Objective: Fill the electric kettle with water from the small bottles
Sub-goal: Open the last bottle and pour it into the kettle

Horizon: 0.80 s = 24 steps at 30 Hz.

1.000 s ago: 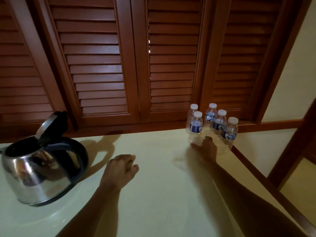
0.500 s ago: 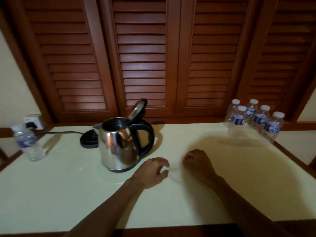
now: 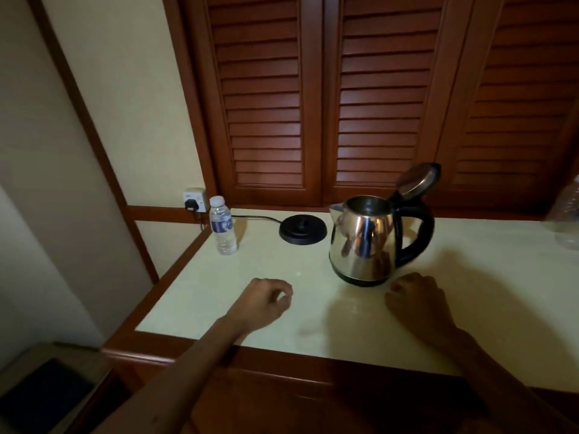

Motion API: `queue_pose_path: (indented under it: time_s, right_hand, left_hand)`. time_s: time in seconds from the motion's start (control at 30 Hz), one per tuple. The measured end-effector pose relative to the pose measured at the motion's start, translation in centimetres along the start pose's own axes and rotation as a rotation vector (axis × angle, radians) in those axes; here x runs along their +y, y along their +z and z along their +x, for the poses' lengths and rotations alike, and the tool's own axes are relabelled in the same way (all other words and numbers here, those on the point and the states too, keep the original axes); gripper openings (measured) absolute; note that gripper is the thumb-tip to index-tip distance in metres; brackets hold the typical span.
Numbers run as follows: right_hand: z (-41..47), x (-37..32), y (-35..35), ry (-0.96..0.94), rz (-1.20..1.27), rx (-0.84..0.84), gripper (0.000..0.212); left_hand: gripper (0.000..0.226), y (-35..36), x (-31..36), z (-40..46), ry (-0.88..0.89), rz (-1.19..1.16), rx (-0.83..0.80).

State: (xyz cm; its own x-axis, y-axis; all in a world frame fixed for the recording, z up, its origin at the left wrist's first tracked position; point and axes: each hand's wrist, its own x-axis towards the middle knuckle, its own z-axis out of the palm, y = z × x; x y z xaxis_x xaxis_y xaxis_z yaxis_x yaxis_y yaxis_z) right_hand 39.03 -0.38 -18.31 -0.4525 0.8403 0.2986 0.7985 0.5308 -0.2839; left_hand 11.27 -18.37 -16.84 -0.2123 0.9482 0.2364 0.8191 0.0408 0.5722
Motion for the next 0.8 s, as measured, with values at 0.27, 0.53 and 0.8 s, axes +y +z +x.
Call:
queue_pose_path:
  time_s: [0.27,0.53,0.8]
  right_hand:
    - [-0.5,-1.1,0.3,-0.082,-0.012,0.02,0.02]
    - [-0.5,-1.0,0.7,-0.093,-0.112,0.05,0.024]
    - [-0.7,-0.9,0.6,-0.104,-0.099,0.048,0.026]
  left_hand:
    - [0.029,-6.8,-6.8,1.6,-0.573,-0.399,0.527]
    - [0.067,-7.8,-15.3,6.6,-0.477,-0.622,0.312]
    - [0.055,-7.0,-10.1,6.0,-0.497,-0.46,0.406]
